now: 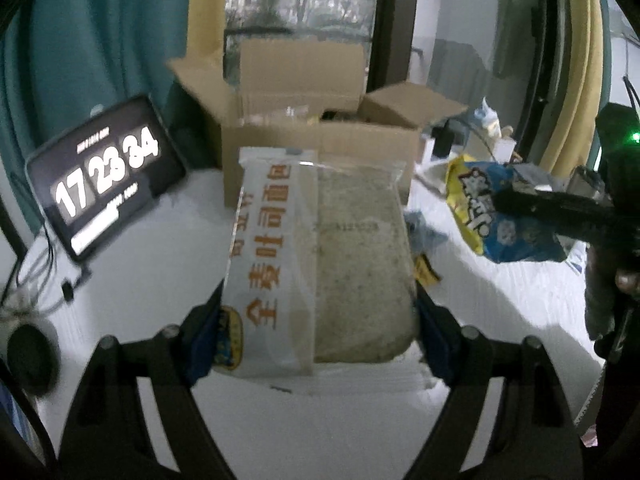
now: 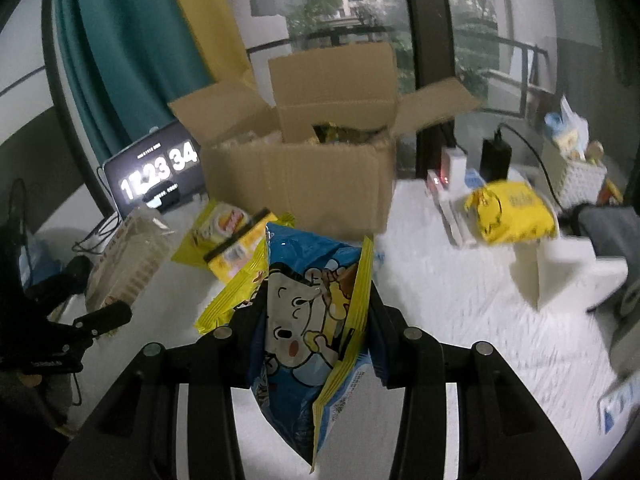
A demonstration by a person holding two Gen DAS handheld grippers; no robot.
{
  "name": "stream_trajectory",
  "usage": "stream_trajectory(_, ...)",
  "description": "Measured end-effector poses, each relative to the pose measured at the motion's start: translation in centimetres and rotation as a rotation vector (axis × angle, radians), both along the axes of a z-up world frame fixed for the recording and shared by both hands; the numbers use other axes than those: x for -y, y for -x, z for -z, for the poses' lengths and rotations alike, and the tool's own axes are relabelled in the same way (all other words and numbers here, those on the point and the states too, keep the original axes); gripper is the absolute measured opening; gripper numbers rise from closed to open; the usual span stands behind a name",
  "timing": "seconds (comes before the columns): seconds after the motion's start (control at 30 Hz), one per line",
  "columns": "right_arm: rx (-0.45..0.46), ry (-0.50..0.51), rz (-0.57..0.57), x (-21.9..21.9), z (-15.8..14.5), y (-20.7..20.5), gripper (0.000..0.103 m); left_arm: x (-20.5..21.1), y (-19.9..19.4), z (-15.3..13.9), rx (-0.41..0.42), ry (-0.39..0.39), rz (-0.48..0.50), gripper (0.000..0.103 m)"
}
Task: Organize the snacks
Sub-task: 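Carry the blue-and-yellow bag and bread bag into the box and open both tools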
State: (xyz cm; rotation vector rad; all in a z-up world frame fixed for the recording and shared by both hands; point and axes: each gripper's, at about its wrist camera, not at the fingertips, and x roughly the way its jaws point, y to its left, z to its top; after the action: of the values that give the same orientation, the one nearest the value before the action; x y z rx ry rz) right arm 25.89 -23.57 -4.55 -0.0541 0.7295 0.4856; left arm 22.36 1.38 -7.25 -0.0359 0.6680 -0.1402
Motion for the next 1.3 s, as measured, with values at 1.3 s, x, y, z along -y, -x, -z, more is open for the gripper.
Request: stream_trajectory(1.3, 0.171, -0.077, -0.034, -5.6, -6.2, -14.3, 0.045, -3.7, -18.3, -6.3, 0.146, -0.024, -0.037, 0.083)
